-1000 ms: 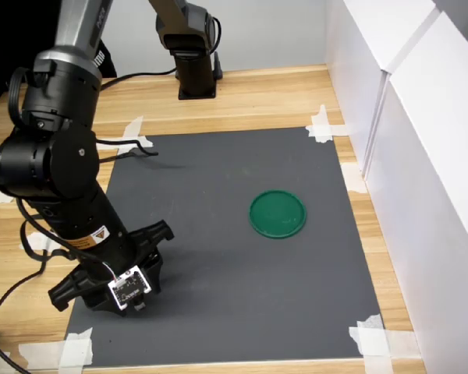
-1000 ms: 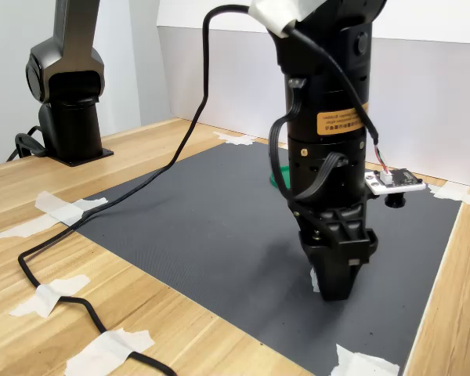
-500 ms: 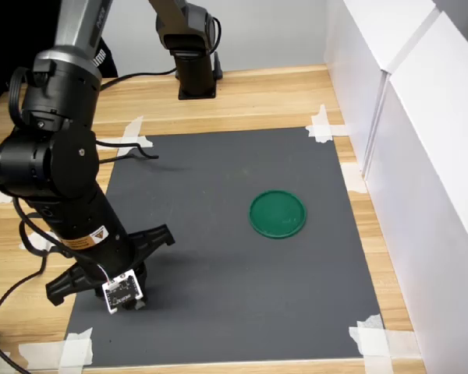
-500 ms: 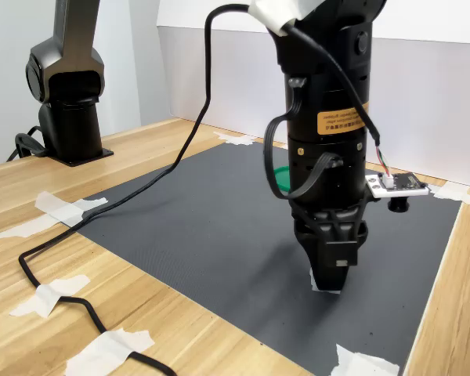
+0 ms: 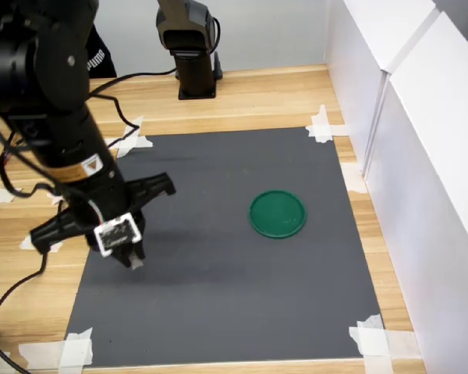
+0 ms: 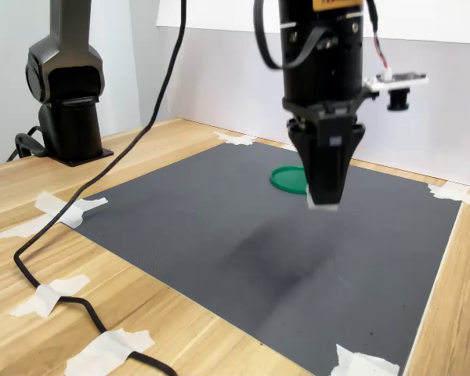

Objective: Grasp a white terminal and put it on the green lid.

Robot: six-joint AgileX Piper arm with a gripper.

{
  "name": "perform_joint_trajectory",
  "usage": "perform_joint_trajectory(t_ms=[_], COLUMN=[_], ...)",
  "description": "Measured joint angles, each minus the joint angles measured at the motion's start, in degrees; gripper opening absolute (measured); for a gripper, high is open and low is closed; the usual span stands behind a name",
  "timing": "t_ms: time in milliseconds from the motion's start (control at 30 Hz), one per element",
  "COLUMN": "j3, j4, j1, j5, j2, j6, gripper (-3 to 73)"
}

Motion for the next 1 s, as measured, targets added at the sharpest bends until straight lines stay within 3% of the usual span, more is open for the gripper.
perform_joint_trajectory(t_ms=[500, 1000], j3=[5.81, 19.15], j4=[-1.74, -1.87], j1=[14.9, 24.17], j5=[4.33, -6.67], j2=[-6.19, -10.64], j6=[1.39, 4.68], gripper=[8.3, 8.3])
